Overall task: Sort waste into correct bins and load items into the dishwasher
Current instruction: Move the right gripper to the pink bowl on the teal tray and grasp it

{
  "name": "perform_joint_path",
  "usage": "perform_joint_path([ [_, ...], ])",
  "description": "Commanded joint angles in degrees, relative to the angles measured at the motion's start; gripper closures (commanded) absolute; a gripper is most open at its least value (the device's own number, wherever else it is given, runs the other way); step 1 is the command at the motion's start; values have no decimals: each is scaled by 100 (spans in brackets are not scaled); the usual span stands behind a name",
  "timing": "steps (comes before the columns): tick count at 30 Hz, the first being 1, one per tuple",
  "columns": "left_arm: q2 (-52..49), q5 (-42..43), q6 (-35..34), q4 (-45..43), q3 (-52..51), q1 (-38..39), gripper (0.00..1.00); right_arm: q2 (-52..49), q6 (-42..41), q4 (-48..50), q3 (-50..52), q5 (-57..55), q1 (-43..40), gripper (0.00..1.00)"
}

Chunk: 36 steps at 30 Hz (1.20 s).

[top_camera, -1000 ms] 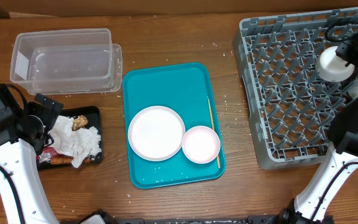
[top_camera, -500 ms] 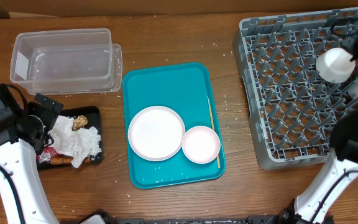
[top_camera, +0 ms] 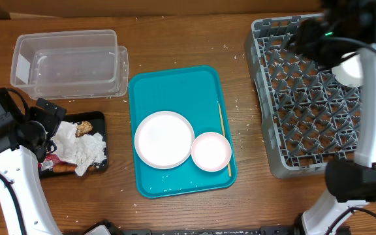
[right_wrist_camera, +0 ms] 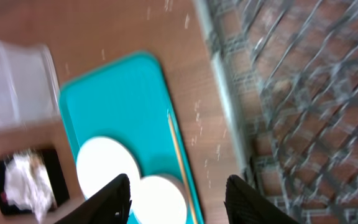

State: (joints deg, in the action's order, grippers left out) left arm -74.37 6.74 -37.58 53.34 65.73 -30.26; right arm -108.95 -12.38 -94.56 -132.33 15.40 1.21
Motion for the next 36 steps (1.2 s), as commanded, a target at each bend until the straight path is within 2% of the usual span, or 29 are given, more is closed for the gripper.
perform_joint_path([
  [1,-2,17,-57,0,96,-9,0,-20,11,-249,149,-332,684,47],
  [5,-2,17,-55,0,96,-9,0,22,-33,-249,562,-341,1672,40],
  [6,-2,17,-55,0,96,-9,0,20,-33,-249,728,-341,1921,23],
  [7,-2,17,-57,2,96,-9,0,20,-33,-249,942,-343,2194,2],
  [12,-2,17,-55,2,96,-9,0,20,-374,127,2052,-529,3289,2],
  [16,-2,17,-55,2,96,-9,0,17,-601,713,2870,-595,3840,2],
  [18,-2,17,-55,2,96,-9,0,17,-728,990,3257,-592,4035,5],
  [20,-2,17,-55,2,96,-9,0,17,-890,1325,3624,-562,4203,22],
  [23,-2,17,-57,2,96,-9,0,15,-929,1759,4028,-485,4358,39],
  [27,-2,17,-57,0,96,-9,0,-94,-1016,2072,4586,-485,4446,40],
  [30,-2,17,-55,0,96,-9,0,-188,-599,2168,5088,-345,4448,40],
  [36,-2,17,-55,0,96,-9,0,-188,-330,2302,5184,-208,4450,41],
])
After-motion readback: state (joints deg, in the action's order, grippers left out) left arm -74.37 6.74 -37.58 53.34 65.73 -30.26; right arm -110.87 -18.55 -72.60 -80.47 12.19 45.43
